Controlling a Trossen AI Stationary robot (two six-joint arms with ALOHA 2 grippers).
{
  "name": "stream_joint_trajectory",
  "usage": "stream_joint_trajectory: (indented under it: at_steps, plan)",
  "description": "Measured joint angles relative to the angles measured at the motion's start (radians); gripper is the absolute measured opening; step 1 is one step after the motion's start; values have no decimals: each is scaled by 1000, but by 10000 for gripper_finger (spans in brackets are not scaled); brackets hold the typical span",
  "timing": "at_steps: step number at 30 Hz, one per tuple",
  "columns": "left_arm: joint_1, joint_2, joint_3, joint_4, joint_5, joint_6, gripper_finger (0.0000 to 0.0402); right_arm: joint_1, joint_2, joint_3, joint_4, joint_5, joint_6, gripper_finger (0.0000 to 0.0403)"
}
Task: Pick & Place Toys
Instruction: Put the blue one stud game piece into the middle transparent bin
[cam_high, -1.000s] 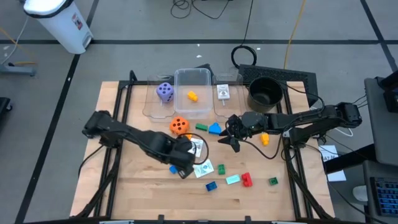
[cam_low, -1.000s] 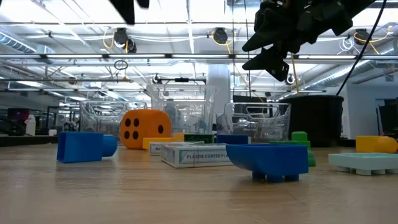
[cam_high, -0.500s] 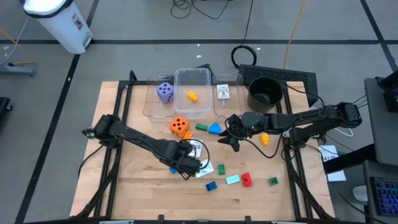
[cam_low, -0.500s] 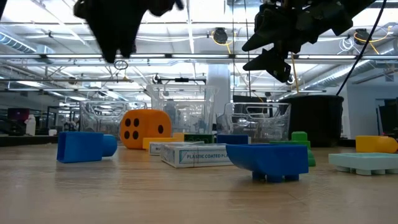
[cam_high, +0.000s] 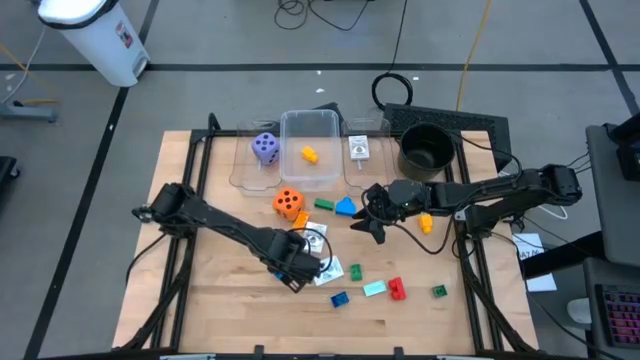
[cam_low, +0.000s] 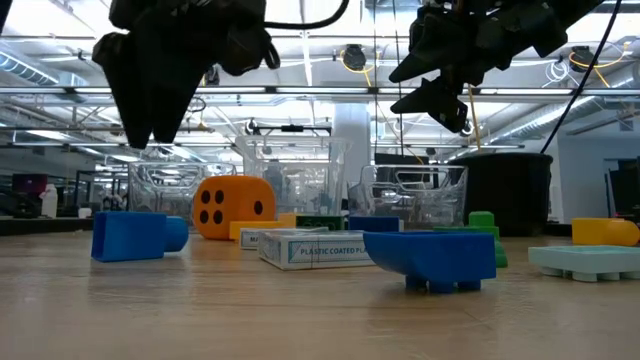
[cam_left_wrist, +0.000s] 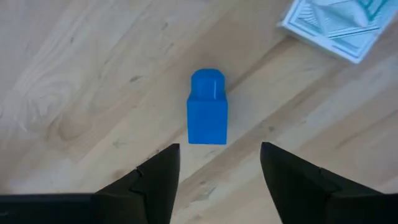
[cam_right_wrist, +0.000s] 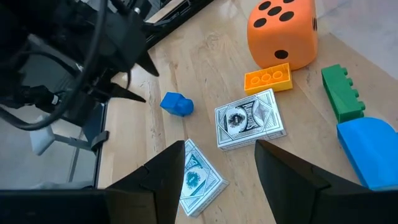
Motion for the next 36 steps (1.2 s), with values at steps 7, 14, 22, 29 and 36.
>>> stream_joint_trajectory:
  at_steps: [7, 14, 22, 29, 36]
  plan:
    - [0, 0, -43, 62, 11, 9, 303, 0, 0, 0, 0, 0, -1, 187]
    - [0, 0, -103, 105, 25, 12, 341, 0, 0, 0, -1, 0, -1, 187]
    - [0, 0, -202, 247, 95, 27, 329, 0, 0, 0, -1, 0, -9, 187]
    - [7, 0, -237, 249, 93, 33, 318, 0, 0, 0, -2, 0, -9, 187]
    - [23, 0, -309, 346, 134, 44, 296, 0, 0, 0, -1, 0, -9, 187]
